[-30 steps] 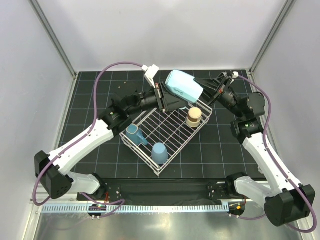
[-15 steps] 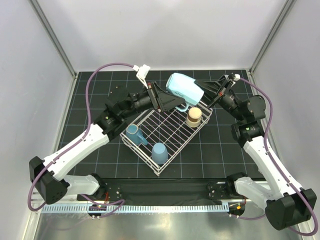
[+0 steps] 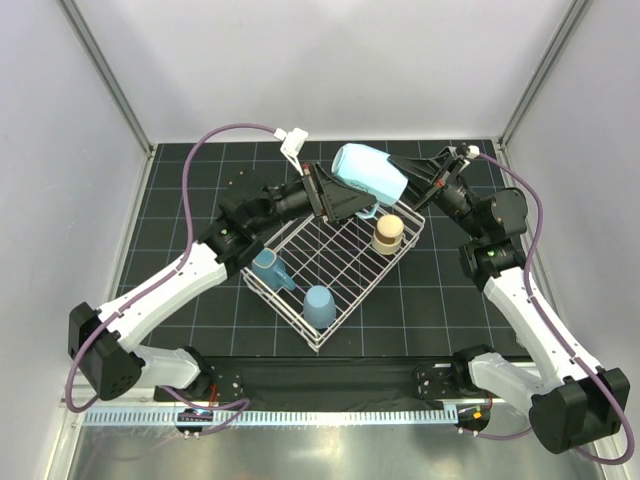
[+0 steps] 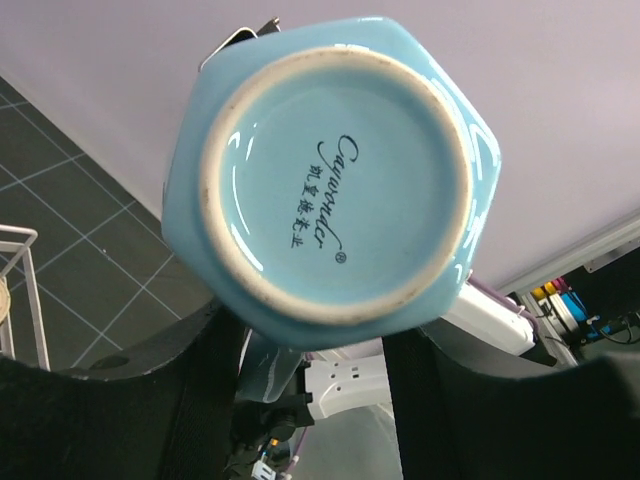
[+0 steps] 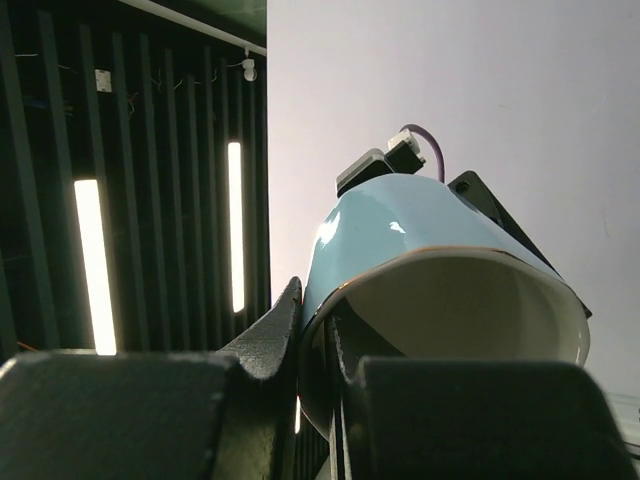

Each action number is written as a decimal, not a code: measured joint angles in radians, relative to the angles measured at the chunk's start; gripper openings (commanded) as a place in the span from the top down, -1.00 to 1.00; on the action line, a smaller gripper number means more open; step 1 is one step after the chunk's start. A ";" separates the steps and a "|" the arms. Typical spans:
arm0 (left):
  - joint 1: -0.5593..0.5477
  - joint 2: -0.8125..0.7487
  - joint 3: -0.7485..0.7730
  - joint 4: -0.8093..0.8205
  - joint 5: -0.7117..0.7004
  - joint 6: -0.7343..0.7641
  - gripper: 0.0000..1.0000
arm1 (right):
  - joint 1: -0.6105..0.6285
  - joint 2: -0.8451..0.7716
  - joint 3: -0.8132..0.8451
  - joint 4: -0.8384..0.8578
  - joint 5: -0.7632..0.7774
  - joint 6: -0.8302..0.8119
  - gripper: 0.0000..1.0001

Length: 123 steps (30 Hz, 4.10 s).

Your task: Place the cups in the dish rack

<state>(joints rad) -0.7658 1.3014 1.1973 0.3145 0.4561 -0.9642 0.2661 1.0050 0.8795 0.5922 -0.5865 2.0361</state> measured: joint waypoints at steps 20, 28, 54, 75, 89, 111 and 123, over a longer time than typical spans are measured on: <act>-0.008 0.044 0.016 0.003 0.024 0.044 0.99 | -0.002 0.017 0.002 0.005 0.021 0.023 0.85; -0.027 0.047 0.031 -0.057 0.000 0.027 0.99 | 0.003 0.031 0.003 0.028 0.022 -0.018 0.40; 0.047 -0.066 0.096 -0.466 -0.154 0.146 1.00 | -0.131 -0.039 0.007 -0.253 -0.208 -0.075 -0.79; 0.060 0.310 0.214 -0.860 -0.489 0.367 1.00 | -0.309 0.081 0.544 -1.774 -0.100 -1.357 -0.79; 0.033 0.436 0.213 -0.891 -0.593 0.371 1.00 | -0.309 0.082 0.544 -1.822 -0.093 -1.417 -0.79; 0.033 0.508 0.180 -0.840 -0.692 0.370 0.58 | -0.309 0.088 0.533 -1.827 -0.101 -1.437 -0.79; 0.033 0.517 0.174 -0.846 -0.657 0.336 -0.11 | -0.309 0.117 0.527 -1.826 -0.124 -1.442 -0.79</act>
<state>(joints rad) -0.7326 1.8179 1.3716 -0.5312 -0.2005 -0.6281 -0.0433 1.1217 1.4067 -1.2335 -0.7105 0.5945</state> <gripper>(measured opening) 0.530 0.893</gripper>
